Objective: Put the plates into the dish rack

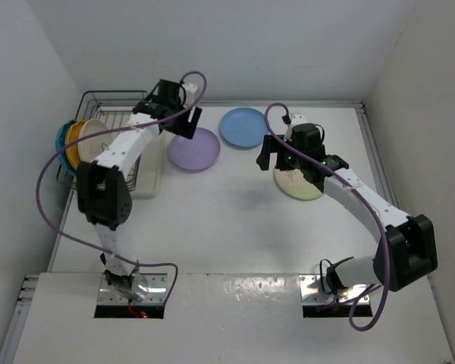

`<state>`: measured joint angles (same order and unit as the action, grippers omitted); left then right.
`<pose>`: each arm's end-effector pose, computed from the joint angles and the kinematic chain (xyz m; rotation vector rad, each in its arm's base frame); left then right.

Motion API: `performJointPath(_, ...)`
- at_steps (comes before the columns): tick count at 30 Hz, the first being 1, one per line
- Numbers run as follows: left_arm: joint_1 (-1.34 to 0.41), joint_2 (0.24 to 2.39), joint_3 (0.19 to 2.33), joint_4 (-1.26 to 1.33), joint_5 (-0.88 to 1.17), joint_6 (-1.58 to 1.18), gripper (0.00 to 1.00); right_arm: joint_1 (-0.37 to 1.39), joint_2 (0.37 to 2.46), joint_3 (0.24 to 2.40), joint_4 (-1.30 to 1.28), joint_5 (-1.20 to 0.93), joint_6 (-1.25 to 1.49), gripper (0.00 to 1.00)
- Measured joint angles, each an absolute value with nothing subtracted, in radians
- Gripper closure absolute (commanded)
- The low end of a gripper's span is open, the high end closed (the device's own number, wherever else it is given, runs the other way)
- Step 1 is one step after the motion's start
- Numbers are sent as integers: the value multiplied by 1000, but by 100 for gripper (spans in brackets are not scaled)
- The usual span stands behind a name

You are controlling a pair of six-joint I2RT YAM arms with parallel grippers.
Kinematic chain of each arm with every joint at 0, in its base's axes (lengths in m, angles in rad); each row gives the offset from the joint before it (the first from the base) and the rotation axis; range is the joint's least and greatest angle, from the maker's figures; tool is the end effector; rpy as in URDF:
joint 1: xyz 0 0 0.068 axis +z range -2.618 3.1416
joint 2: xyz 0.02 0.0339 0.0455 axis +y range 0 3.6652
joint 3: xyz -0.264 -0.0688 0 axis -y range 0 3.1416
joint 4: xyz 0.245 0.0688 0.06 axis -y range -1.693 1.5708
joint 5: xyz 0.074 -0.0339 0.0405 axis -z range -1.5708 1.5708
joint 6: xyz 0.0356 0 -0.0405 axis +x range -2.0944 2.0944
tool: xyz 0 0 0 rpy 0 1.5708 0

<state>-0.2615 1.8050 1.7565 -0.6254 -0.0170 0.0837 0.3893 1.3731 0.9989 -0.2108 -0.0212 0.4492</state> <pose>0.4006 -0.1066 0.3500 0.3766 2.2139 -0.0769 0.2860 0.1182 0.2781 0.0533 2.1990 0.5022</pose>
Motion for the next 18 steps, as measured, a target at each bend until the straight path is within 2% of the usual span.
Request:
performJointPath(6, -250, 2031, 1696, -710, 10, -65, 20, 384, 1373, 957, -212, -29, 451, 0)
performJointPath(18, -247, 2010, 1505, -569, -139, -289, 18, 374, 1373, 928, -218, -51, 471, 0)
